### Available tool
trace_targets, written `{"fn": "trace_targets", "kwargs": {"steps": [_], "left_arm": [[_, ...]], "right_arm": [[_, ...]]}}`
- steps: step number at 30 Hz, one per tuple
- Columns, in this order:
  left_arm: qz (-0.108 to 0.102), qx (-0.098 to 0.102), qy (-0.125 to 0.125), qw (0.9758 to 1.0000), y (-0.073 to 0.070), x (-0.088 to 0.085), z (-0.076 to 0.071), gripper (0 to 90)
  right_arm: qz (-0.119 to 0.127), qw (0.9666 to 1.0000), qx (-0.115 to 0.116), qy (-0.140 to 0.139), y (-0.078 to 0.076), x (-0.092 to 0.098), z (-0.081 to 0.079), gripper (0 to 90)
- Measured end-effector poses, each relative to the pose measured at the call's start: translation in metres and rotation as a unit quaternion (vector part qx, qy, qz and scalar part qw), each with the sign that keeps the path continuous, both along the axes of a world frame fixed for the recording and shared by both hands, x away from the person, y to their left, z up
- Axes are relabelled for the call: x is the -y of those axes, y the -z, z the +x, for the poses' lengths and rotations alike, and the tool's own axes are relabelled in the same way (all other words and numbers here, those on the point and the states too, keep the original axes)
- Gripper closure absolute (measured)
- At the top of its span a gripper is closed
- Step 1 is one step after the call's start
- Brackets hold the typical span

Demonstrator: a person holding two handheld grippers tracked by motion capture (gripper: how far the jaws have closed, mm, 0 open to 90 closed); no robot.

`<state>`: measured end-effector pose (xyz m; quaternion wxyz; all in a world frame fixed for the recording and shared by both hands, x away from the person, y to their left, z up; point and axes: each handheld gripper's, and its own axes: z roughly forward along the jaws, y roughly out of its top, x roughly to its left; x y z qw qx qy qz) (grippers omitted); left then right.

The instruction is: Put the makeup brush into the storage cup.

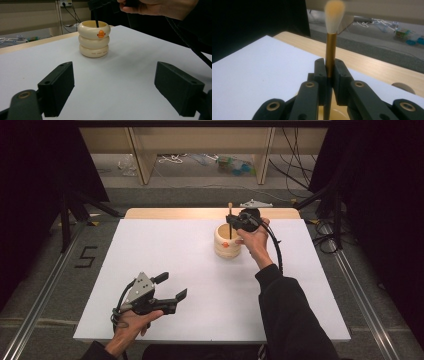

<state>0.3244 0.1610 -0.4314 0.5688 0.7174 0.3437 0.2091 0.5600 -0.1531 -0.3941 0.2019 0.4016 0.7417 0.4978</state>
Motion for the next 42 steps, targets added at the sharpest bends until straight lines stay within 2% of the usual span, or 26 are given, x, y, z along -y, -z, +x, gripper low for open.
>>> {"fn": "trace_targets", "kwargs": {"steps": [1, 2, 3, 4, 5, 6, 12, 15, 18, 20, 24, 30, 32, 33, 35, 36, 41, 42], "left_arm": [[-0.002, 0.003, 0.001, 1.0000, 0.000, 0.000, 0.000, 16.0], [-0.003, 0.001, 0.001, 1.0000, 0.000, 0.001, 0.000, 16.1], [-0.003, 0.001, 0.001, 1.0000, 0.000, 0.001, 0.000, 16.0], [-0.002, 0.000, 0.000, 1.0000, 0.001, 0.001, 0.000, 16.0], [-0.002, 0.000, 0.000, 1.0000, 0.001, 0.001, 0.000, 16.0], [-0.001, 0.001, 0.000, 1.0000, 0.000, 0.001, 0.000, 16.1], [-0.002, 0.001, 0.000, 1.0000, 0.001, 0.001, 0.000, 16.0], [-0.007, -0.002, -0.002, 1.0000, 0.001, 0.001, 0.000, 16.1], [-0.002, 0.003, -0.001, 1.0000, 0.000, 0.000, 0.000, 16.1], [-0.007, -0.001, 0.000, 1.0000, 0.001, 0.001, 0.000, 16.1], [-0.005, 0.001, 0.001, 1.0000, 0.000, 0.001, 0.000, 16.1], [0.000, 0.008, -0.004, 1.0000, 0.000, 0.000, 0.001, 16.1], [0.000, 0.011, -0.002, 0.9999, 0.000, -0.001, 0.001, 16.1], [0.000, 0.011, -0.002, 0.9999, 0.000, -0.001, 0.001, 16.1], [-0.002, 0.009, -0.006, 0.9999, -0.001, -0.001, 0.001, 16.0], [-0.003, 0.008, -0.007, 0.9999, 0.000, -0.002, 0.001, 16.1], [-0.002, 0.009, -0.008, 0.9999, 0.000, -0.003, 0.001, 16.1], [-0.002, 0.008, -0.010, 0.9999, 0.000, -0.003, 0.001, 16.1]], "right_arm": [[-0.007, 0.9999, 0.001, 0.012, 0.000, -0.001, 0.001, 59.0], [-0.012, 0.9997, -0.004, 0.021, 0.000, -0.002, 0.001, 48.4], [-0.012, 0.9997, -0.004, 0.021, 0.000, -0.002, 0.001, 48.4], [-0.006, 0.9991, -0.023, 0.035, 0.000, -0.002, 0.001, 33.9], [-0.006, 0.9991, -0.023, 0.035, 0.000, -0.002, 0.001, 33.9], [-0.010, 0.9988, -0.014, 0.047, -0.002, 0.000, 0.000, 26.9], [-0.007, 0.9988, -0.004, 0.048, -0.009, 0.004, -0.004, 23.8], [-0.006, 0.9990, -0.001, 0.045, -0.014, 0.005, -0.009, 21.6], [-0.006, 0.9991, 0.007, 0.041, -0.021, 0.007, -0.017, 18.3], [-0.002, 0.9992, 0.009, 0.039, -0.025, 0.008, -0.020, 17.9], [0.004, 0.9993, 0.020, 0.033, -0.030, 0.012, -0.028, 17.2], [0.002, 0.9991, 0.030, 0.028, -0.032, 0.023, -0.042, 16.5], [0.014, 0.9992, 0.029, 0.023, -0.033, 0.029, -0.050, 16.6], [0.010, 0.9990, 0.036, 0.023, -0.032, 0.030, -0.052, 16.6], [0.009, 0.9991, 0.035, 0.024, -0.031, 0.033, -0.057, 16.6], [0.009, 0.9988, 0.044, 0.022, -0.030, 0.035, -0.059, 16.6], [0.011, 0.9990, 0.041, 0.013, -0.030, 0.038, -0.072, 16.2], [0.008, 0.9987, 0.049, 0.011, -0.030, 0.039, -0.074, 16.2]]}}
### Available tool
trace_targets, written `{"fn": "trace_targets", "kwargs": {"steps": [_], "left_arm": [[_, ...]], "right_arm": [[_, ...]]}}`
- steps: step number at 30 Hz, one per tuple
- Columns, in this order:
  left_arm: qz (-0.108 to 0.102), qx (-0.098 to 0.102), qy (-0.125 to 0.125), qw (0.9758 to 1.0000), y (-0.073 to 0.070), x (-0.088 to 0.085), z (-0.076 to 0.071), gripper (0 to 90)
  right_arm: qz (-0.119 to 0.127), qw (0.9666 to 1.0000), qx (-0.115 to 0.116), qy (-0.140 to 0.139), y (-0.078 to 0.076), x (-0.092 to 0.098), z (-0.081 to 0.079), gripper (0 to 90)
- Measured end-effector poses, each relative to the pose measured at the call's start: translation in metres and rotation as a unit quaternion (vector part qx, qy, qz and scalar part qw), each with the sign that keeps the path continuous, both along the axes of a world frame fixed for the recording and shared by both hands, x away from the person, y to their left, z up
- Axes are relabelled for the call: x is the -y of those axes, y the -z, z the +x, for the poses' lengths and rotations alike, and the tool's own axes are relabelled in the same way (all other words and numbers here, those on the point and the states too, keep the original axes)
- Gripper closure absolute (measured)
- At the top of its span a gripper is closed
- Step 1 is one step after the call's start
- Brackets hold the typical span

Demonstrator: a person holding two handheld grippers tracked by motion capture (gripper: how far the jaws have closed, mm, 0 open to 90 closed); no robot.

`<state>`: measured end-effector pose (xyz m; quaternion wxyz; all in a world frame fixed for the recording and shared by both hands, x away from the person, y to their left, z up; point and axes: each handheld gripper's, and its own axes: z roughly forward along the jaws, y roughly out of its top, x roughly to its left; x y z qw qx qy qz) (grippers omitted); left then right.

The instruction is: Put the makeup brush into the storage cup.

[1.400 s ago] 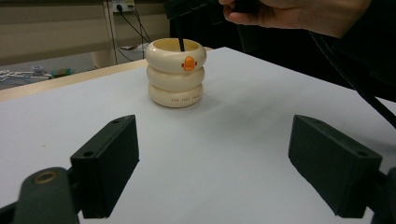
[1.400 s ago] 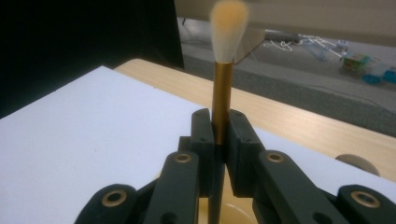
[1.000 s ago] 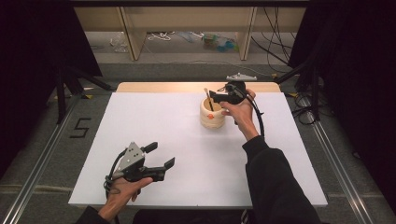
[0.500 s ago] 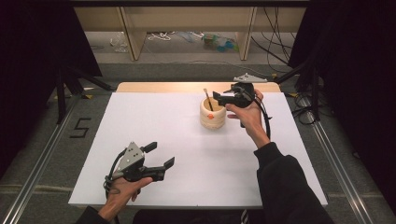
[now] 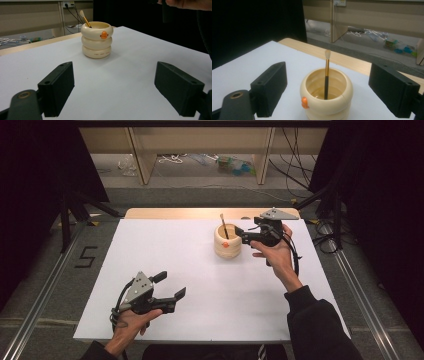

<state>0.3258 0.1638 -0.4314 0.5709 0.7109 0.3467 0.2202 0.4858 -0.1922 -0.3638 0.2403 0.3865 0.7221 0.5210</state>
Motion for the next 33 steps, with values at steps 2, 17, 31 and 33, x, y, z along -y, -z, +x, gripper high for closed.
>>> {"fn": "trace_targets", "kwargs": {"steps": [2, 17, 31, 33], "left_arm": [[0.003, 0.002, 0.002, 1.0000, 0.000, -0.001, 0.001, 16.0], [0.003, 0.010, -0.007, 0.9999, -0.001, -0.012, 0.001, 16.0], [0.000, 0.010, -0.012, 0.9999, -0.002, -0.016, 0.000, 16.0], [-0.001, 0.010, -0.012, 0.9999, -0.002, -0.016, 0.000, 16.0]], "right_arm": [[-0.001, 1.0000, 0.004, 0.000, 0.000, 0.001, -0.003, 16.2], [-0.001, 0.9997, 0.015, -0.019, 0.006, 0.013, -0.033, 16.0], [0.005, 0.9995, 0.028, -0.017, 0.002, 0.028, -0.059, 16.1], [0.010, 0.9995, 0.022, -0.023, 0.002, 0.028, -0.061, 16.1]]}}
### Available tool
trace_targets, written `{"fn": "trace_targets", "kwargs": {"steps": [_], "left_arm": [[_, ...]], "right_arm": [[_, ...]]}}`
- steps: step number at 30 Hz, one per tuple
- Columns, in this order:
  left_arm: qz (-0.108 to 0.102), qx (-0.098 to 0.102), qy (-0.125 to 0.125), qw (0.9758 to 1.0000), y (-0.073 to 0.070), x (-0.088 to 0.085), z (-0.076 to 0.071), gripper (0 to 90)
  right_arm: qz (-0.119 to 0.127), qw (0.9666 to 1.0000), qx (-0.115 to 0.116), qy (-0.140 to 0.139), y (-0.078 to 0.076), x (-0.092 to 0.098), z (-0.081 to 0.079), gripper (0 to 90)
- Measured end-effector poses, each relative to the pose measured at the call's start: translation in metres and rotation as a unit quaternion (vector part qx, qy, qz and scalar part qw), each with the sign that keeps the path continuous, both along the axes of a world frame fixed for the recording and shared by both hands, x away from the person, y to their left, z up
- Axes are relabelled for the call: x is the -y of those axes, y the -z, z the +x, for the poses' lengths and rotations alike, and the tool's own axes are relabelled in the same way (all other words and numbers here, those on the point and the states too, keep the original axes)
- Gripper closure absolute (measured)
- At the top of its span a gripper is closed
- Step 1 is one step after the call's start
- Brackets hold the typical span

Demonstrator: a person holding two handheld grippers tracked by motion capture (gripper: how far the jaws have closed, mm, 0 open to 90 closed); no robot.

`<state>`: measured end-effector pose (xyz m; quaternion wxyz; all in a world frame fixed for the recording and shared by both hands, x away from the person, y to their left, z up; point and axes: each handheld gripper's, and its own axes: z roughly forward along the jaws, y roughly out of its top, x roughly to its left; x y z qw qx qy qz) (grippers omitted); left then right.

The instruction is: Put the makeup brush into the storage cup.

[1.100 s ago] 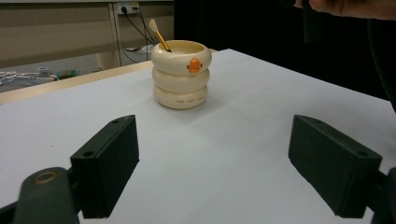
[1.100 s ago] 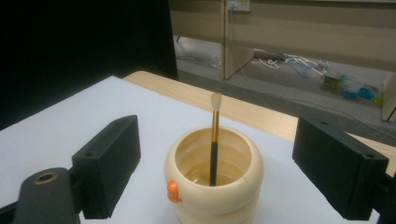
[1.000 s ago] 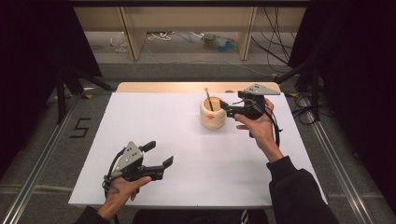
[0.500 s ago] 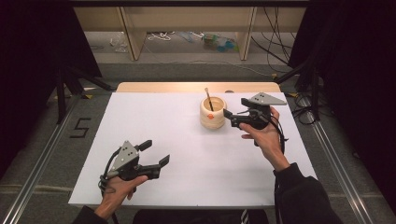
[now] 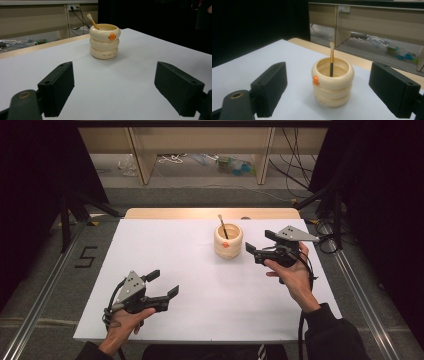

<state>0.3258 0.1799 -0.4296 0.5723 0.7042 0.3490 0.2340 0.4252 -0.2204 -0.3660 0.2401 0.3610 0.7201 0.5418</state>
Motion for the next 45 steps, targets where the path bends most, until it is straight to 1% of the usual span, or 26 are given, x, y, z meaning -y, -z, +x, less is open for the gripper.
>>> {"fn": "trace_targets", "kwargs": {"steps": [1, 2, 5, 6, 7, 8, 11, 13, 17, 20, 27, 28, 30, 31, 32, 34, 35, 36, 37, 38, 40, 41, 42, 43, 44, 45], "left_arm": [[0.000, 0.000, 0.000, 1.0000, 0.000, 0.000, 0.000, 16.0], [0.000, 0.000, 0.000, 1.0000, 0.000, 0.000, 0.000, 16.0], [-0.001, 0.001, 0.000, 1.0000, 0.000, -0.001, 0.000, 16.0], [-0.001, 0.000, -0.001, 1.0000, 0.000, -0.001, 0.000, 16.0], [-0.001, 0.001, -0.001, 1.0000, 0.000, -0.001, 0.000, 16.0], [-0.002, 0.000, -0.001, 1.0000, 0.000, -0.001, 0.000, 16.0], [-0.003, -0.001, -0.002, 1.0000, 0.000, -0.002, 0.000, 16.0], [-0.004, 0.000, -0.002, 1.0000, 0.000, -0.002, -0.001, 16.0], [0.001, 0.001, -0.002, 1.0000, 0.000, -0.003, -0.001, 16.0], [0.003, 0.003, -0.003, 1.0000, 0.000, -0.004, -0.001, 16.0], [0.000, 0.002, -0.008, 1.0000, 0.000, -0.008, -0.001, 16.0], [0.001, 0.005, -0.006, 1.0000, 0.001, -0.010, -0.001, 16.0], [0.004, 0.003, -0.009, 0.9999, 0.000, -0.011, -0.002, 16.0], [0.001, 0.004, -0.009, 0.9999, 0.000, -0.011, -0.002, 16.0], [0.001, 0.004, -0.010, 0.9999, 0.000, -0.012, -0.002, 16.0], [0.003, 0.004, -0.011, 0.9999, 0.001, -0.013, -0.002, 16.0], [0.002, 0.002, -0.012, 0.9999, 0.001, -0.013, -0.003, 16.0], [0.002, 0.004, -0.011, 0.9999, 0.001, -0.013, -0.003, 16.0], [0.000, 0.004, -0.011, 0.9999, 0.000, -0.013, -0.003, 16.0], [0.003, 0.006, -0.010, 0.9999, 0.000, -0.013, -0.004, 16.0], [0.003, 0.006, -0.010, 0.9999, 0.000, -0.014, -0.004, 16.0], [0.004, 0.006, -0.010, 0.9999, 0.000, -0.014, -0.004, 16.0], [0.004, 0.005, -0.011, 0.9999, 0.000, -0.014, -0.004, 16.0], [0.003, 0.005, -0.011, 0.9999, 0.001, -0.014, -0.004, 16.0], [0.004, 0.005, -0.011, 0.9999, 0.000, -0.014, -0.004, 16.0], [0.002, 0.005, -0.011, 0.9999, 0.000, -0.014, -0.004, 16.0]], "right_arm": [[-0.005, 0.9999, 0.010, 0.001, 0.002, 0.001, -0.003, 16.1], [-0.006, 1.0000, 0.000, -0.001, 0.002, 0.001, -0.006, 16.1], [-0.005, 0.9999, 0.010, -0.006, 0.005, 0.001, -0.009, 16.1], [-0.009, 0.9999, 0.002, -0.007, 0.006, 0.002, -0.011, 16.1], [-0.010, 0.9999, 0.004, -0.008, 0.007, 0.003, -0.013, 16.1], [-0.005, 0.9999, -0.003, -0.009, 0.008, 0.003, -0.016, 16.1], [-0.005, 0.9999, 0.004, -0.011, 0.012, 0.007, -0.022, 16.1], [-0.006, 0.9999, 0.000, -0.013, 0.014, 0.009, -0.025, 16.1], [-0.004, 0.9999, 0.004, -0.013, 0.018, 0.011, -0.029, 16.1], [-0.009, 0.9999, -0.002, -0.011, 0.021, 0.015, -0.035, 16.1], [0.000, 0.9999, 0.001, -0.014, 0.028, 0.023, -0.046, 16.1], [-0.001, 0.9999, -0.004, -0.012, 0.030, 0.025, -0.050, 16.1], [-0.004, 0.9999, -0.008, -0.011, 0.030, 0.027, -0.052, 16.1], [0.003, 0.9998, -0.014, -0.011, 0.032, 0.027, -0.054, 16.1], [0.002, 0.9997, -0.023, -0.010, 0.032, 0.028, -0.057, 16.1], [0.011, 0.9996, -0.020, -0.015, 0.035, 0.029, -0.061, 16.1], [0.005, 0.9997, -0.020, -0.014, 0.036, 0.031, -0.063, 16.1], [0.010, 0.9997, -0.019, -0.014, 0.038, 0.031, -0.064, 16.1], [0.006, 0.9998, -0.014, -0.015, 0.039, 0.033, -0.065, 16.1], [0.008, 0.9995, -0.025, -0.015, 0.039, 0.034, -0.068, 16.1], [0.005, 0.9995, -0.027, -0.015, 0.040, 0.035, -0.069, 16.1], [0.014, 0.9995, -0.022, -0.017, 0.042, 0.036, -0.070, 16.0], [0.012, 0.9995, -0.024, -0.017, 0.044, 0.038, -0.073, 16.1], [0.002, 0.9994, -0.032, -0.014, 0.044, 0.040, -0.076, 16.1], [0.002, 0.9994, -0.032, -0.014, 0.044, 0.040, -0.076, 16.1], [-0.001, 0.9997, -0.021, -0.012, 0.045, 0.043, -0.077, 16.1]]}}
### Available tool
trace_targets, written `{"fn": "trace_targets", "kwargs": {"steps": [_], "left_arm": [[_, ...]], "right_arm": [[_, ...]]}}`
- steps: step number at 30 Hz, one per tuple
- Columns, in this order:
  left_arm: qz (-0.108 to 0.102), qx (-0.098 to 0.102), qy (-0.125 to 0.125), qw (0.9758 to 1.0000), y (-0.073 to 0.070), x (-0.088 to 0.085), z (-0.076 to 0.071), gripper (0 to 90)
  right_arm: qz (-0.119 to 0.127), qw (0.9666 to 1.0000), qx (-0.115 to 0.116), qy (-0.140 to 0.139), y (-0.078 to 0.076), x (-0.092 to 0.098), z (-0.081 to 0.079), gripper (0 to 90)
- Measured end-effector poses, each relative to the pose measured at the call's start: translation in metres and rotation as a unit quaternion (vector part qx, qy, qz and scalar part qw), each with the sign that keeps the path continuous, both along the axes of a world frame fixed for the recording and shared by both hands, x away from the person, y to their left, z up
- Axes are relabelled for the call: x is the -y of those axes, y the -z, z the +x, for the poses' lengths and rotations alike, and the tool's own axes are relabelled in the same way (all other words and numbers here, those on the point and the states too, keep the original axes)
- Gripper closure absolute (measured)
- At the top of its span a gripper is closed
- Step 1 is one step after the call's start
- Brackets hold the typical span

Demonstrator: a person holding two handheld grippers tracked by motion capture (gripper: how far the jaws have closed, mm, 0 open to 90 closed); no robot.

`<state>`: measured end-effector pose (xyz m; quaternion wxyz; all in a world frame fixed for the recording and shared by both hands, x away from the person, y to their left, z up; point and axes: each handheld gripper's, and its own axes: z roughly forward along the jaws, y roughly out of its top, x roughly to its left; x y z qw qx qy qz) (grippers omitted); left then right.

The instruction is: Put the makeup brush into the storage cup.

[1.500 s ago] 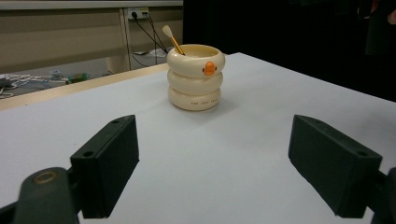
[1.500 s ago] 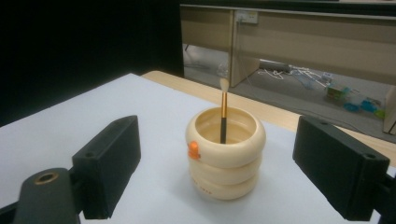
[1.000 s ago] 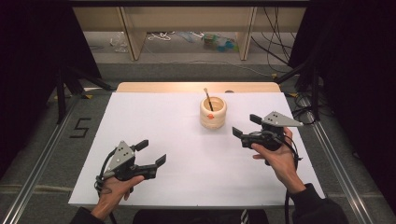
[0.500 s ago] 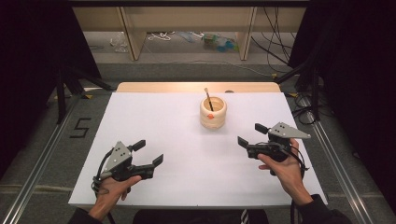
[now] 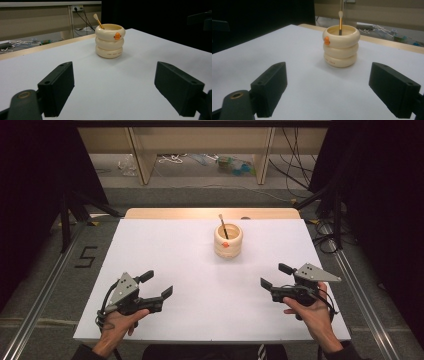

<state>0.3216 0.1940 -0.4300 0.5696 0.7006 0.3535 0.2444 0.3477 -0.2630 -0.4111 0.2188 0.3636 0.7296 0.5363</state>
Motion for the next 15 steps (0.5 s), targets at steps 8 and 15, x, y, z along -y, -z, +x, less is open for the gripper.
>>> {"fn": "trace_targets", "kwargs": {"steps": [8, 15], "left_arm": [[-0.004, -0.001, 0.000, 1.0000, 0.000, 0.000, -0.001, 16.0], [-0.004, 0.002, 0.002, 1.0000, 0.000, 0.000, -0.001, 16.0]], "right_arm": [[-0.001, 0.9999, -0.014, -0.003, 0.006, 0.006, -0.009, 16.0], [-0.004, 0.9997, -0.022, -0.002, 0.010, 0.011, -0.017, 16.0]]}}
